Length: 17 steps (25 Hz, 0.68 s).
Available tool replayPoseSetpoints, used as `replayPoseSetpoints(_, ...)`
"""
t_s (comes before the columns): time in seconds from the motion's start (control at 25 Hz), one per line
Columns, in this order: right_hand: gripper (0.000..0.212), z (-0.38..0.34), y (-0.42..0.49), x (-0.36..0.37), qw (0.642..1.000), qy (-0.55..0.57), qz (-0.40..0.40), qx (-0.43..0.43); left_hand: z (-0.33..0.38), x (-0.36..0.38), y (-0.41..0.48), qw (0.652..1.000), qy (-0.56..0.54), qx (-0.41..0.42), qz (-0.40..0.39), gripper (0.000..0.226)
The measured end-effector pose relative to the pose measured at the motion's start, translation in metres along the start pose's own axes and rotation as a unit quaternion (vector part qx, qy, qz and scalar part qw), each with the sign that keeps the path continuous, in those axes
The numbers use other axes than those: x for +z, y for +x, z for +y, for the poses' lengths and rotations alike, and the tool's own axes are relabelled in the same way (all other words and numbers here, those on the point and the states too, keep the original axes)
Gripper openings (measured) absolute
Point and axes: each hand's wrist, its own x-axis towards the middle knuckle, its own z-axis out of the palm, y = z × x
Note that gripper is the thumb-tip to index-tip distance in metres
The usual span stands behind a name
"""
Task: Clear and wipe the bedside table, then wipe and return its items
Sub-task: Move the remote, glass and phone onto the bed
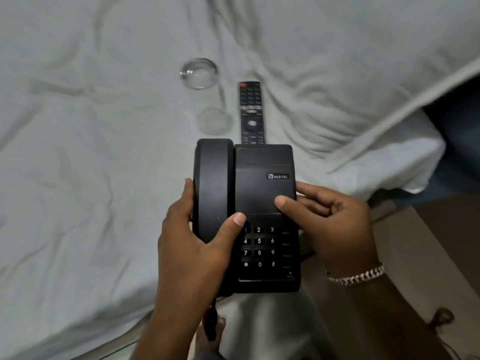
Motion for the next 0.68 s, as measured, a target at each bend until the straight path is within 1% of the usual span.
replayPoseSetpoints(0.16, 0.042, -0.012, 0.033, 0.085, 0.99, -0.121, -0.06, -0.036, -0.013, -0.062, 0.048, 0.999, -0.023, -0.004, 0.042, 0.057)
replayPoseSetpoints(0.28, 0.041, -0.011, 0.048, 0.126, 0.985, -0.154, -0.065, -0.045, -0.025, -0.089, 0.07, 0.999, -0.038, -0.014, 0.036, 0.048)
replayPoseSetpoints(0.36, 0.037, -0.012, 0.056, 0.138, 0.988, -0.143, -0.052, -0.032, -0.028, -0.093, 0.077, 0.999, -0.032, -0.012, 0.038, 0.051)
replayPoseSetpoints(0.4, 0.035, -0.013, 0.056, 0.138, 0.989, -0.136, -0.046, -0.03, -0.029, -0.091, 0.077, 0.998, -0.014, -0.009, 0.061, 0.057)
replayPoseSetpoints(0.44, 0.032, -0.012, 0.054, 0.136, 0.99, -0.13, -0.037, -0.033, -0.027, -0.087, 0.075, 0.994, 0.017, -0.002, 0.104, 0.063)
replayPoseSetpoints(0.48, 0.029, -0.012, 0.05, 0.131, 0.991, -0.125, -0.024, -0.042, -0.024, -0.082, 0.071, 0.986, 0.052, 0.019, 0.158, 0.065)
replayPoseSetpoints(0.52, 0.025, -0.011, 0.044, 0.123, 0.992, -0.114, -0.005, -0.05, -0.02, -0.075, 0.064, 0.974, 0.075, 0.061, 0.203, 0.062)
replayPoseSetpoints(0.56, 0.021, -0.01, 0.036, 0.111, 0.994, -0.095, 0.017, -0.054, -0.016, -0.066, 0.055, 0.965, 0.079, 0.114, 0.221, 0.056)
replayPoseSetpoints(0.6, 0.018, -0.007, 0.028, 0.096, 0.996, -0.069, 0.036, -0.051, -0.013, -0.056, 0.046, 0.962, 0.074, 0.161, 0.208, 0.049)
replayPoseSetpoints(0.68, 0.014, 0.001, 0.011, 0.065, 0.998, 0.001, 0.06, -0.018, -0.011, -0.036, 0.03, 0.963, 0.062, 0.223, 0.141, 0.036)
